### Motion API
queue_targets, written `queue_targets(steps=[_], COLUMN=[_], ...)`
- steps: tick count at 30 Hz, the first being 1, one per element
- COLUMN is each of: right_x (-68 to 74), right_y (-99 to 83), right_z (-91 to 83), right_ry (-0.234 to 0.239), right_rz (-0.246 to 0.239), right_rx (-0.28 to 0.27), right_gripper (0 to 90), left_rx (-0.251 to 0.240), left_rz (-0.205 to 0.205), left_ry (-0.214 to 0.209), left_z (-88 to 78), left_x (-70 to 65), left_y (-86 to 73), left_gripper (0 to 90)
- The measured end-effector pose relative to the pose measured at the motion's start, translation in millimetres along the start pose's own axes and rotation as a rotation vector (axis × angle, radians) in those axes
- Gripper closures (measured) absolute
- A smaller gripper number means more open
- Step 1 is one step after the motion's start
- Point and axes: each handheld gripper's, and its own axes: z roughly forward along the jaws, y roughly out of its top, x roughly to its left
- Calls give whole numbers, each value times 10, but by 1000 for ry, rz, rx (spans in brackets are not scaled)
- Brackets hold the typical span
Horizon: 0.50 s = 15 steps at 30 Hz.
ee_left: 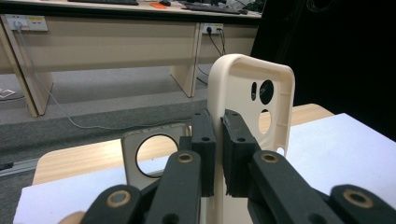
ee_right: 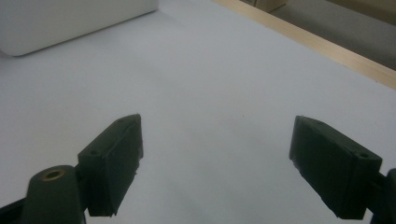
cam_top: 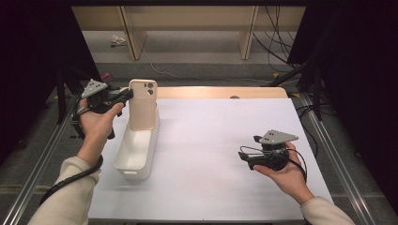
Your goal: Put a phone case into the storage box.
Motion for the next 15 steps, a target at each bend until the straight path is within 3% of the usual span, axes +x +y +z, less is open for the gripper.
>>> queue_targets(steps=[15], right_x=[-1], right_y=[0], right_z=[0], right_ry=[1], right_rz=[2], right_rx=[-4], right_gripper=[183], left_rx=[15], left_rz=[2], left_ry=[39], left_z=[118], left_x=[143], left_y=[11], left_gripper=[842])
